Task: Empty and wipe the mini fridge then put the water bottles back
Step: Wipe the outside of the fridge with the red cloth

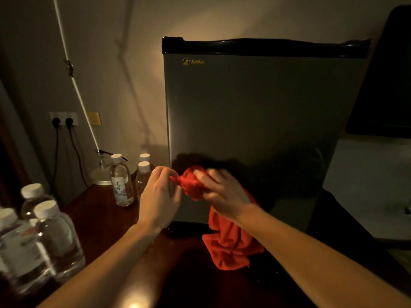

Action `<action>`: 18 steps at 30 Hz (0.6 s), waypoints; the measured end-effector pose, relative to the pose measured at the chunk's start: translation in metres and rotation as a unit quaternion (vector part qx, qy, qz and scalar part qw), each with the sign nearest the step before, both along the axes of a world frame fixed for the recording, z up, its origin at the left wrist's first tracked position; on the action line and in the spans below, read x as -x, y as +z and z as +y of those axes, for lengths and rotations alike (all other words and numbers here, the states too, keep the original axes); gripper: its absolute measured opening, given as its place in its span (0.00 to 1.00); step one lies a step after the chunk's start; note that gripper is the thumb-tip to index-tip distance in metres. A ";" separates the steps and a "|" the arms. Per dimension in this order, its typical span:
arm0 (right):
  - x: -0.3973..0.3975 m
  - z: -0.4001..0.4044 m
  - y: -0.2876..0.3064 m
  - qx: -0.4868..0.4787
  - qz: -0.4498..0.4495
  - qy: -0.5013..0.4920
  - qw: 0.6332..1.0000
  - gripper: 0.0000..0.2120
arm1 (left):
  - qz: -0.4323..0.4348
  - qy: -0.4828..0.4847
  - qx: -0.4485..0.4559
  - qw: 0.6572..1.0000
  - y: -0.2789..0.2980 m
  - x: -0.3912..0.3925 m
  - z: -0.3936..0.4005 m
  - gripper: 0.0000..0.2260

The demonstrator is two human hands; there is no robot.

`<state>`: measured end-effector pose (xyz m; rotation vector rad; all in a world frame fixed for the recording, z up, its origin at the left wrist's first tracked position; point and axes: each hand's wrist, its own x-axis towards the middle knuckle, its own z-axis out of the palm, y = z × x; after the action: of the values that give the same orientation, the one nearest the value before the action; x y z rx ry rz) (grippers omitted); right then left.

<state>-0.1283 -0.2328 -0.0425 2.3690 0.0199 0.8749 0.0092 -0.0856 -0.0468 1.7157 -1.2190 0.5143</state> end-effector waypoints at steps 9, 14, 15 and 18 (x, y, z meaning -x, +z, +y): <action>0.052 -0.019 -0.026 0.012 0.009 -0.051 0.999 0.12 | -0.035 -0.025 -0.054 0.998 -0.013 0.025 -0.005 0.12; 0.060 -0.022 0.030 -0.016 -0.137 -0.077 0.987 0.13 | -0.033 -0.021 -0.053 0.998 -0.008 0.027 -0.009 0.12; 0.058 -0.022 0.032 -0.028 -0.160 -0.076 0.984 0.13 | -0.028 -0.018 -0.050 0.998 -0.007 0.027 -0.009 0.13; 0.055 -0.029 0.002 -0.031 -0.167 -0.069 0.983 0.14 | -0.016 -0.015 -0.040 0.999 -0.005 0.030 -0.014 0.13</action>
<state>-0.1835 -0.2614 -0.0407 2.2186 -0.3071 1.2045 -0.0206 -0.0997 -0.0518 1.7593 -1.3027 0.4819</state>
